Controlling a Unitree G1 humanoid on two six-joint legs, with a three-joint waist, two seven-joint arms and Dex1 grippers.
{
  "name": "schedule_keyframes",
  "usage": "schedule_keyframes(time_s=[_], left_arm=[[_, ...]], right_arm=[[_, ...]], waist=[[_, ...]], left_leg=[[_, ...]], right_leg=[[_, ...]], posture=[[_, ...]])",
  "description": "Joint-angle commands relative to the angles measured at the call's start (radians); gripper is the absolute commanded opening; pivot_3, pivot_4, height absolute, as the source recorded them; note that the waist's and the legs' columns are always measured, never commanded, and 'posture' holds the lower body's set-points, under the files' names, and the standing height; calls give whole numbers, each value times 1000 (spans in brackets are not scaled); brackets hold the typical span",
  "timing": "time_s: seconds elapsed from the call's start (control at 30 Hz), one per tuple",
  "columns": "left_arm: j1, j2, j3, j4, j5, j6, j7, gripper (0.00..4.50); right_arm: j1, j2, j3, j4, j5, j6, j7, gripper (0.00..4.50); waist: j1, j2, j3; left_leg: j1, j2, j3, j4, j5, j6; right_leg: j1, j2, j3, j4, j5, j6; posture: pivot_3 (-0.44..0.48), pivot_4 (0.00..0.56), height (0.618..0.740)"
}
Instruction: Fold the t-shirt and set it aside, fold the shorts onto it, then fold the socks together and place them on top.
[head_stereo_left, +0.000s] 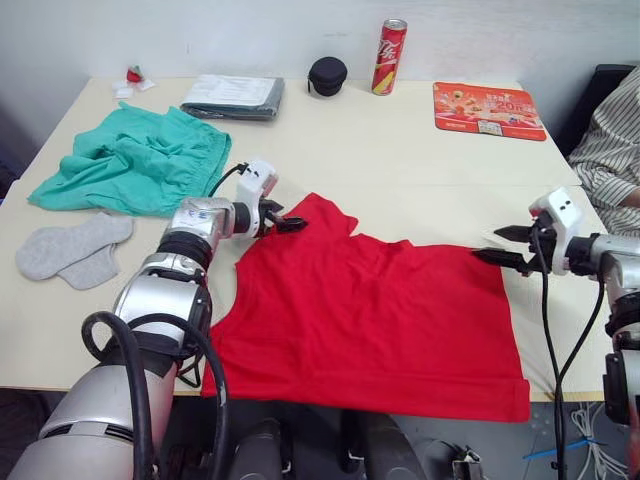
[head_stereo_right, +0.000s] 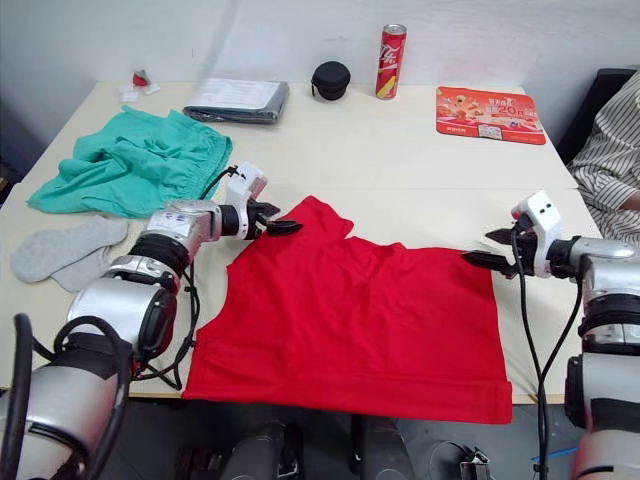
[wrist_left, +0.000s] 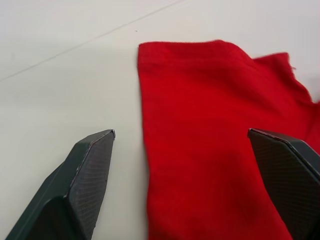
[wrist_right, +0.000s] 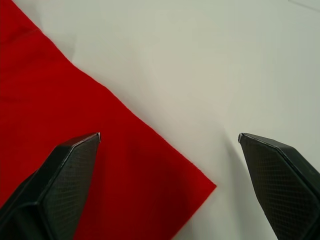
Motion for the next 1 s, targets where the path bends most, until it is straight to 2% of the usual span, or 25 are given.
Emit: schedule_keyframes(time_s=[0.03, 0.27, 0.3, 0.37, 0.73, 0.77, 0.8, 0.83, 1.0], left_arm=[[-38, -9, 19, 11, 36, -12, 61, 4484], [-27, -32, 43, 28, 77, 14, 132, 4484], [-23, -33, 40, 29, 88, 15, 131, 4496], [-14, -33, 35, 31, 109, 12, 136, 4074], [19, -25, 48, 31, 163, -27, 111, 794], [22, -23, 52, 31, 163, -32, 117, 516], [26, -20, 56, 31, 164, -35, 119, 178], [29, -17, 60, 30, 163, -39, 120, 56], [36, -6, 117, 25, 125, -62, 98, 56]], right_arm=[[-25, -24, -16, 31, -23, -40, 7, 4500], [-41, -8, -4, 71, -64, -19, 15, 4500], [-44, -4, -6, 75, -65, -21, 12, 4325], [-49, 3, -8, 82, -70, -31, 4, 3989], [-29, 0, -32, 70, -60, -59, 13, 216], [-26, -3, -34, 68, -60, -66, 13, 0], [-24, -6, -37, 67, -60, -71, 14, 0], [-22, -8, -41, 65, -58, -75, 15, 0], [-9, -21, -66, 61, -56, -126, 20, 0]], waist=[[0, 0, 0], [-1, 0, 0], [-2, 0, 0], [-2, 0, 0], [0, 0, 0], [0, 0, 0], [0, 0, 0], [0, 0, 0], [-1, 0, 0]], left_leg=[[0, 0, 0, 1, 0, 0], [1, 0, 0, 3, 0, 0], [1, 0, 0, 3, 0, 0], [1, 0, 0, 3, 0, 0], [1, 0, 0, 4, 0, -1], [1, 0, 0, 4, 0, -1], [1, 0, 0, 4, 0, -1], [1, 0, 0, 4, 0, -1], [1, 0, 0, 4, 0, -1]], right_leg=[[0, 0, 0, 0, 0, 0], [1, 0, 0, 2, 0, 0], [1, 0, 0, 2, 0, 0], [1, 0, 0, 3, 0, 0], [1, 0, 0, 3, 0, 0], [1, 0, 0, 3, 0, 0], [2, 0, 0, 3, 0, 0], [2, 0, 0, 3, 0, 0], [2, 0, 0, 3, 0, 0]], posture=[[0, 150, 740], [0, 150, 740], [0, 150, 740], [0, 150, 740], [0, 150, 740], [0, 150, 740], [0, 150, 740], [0, 150, 740], [0, 150, 740]])
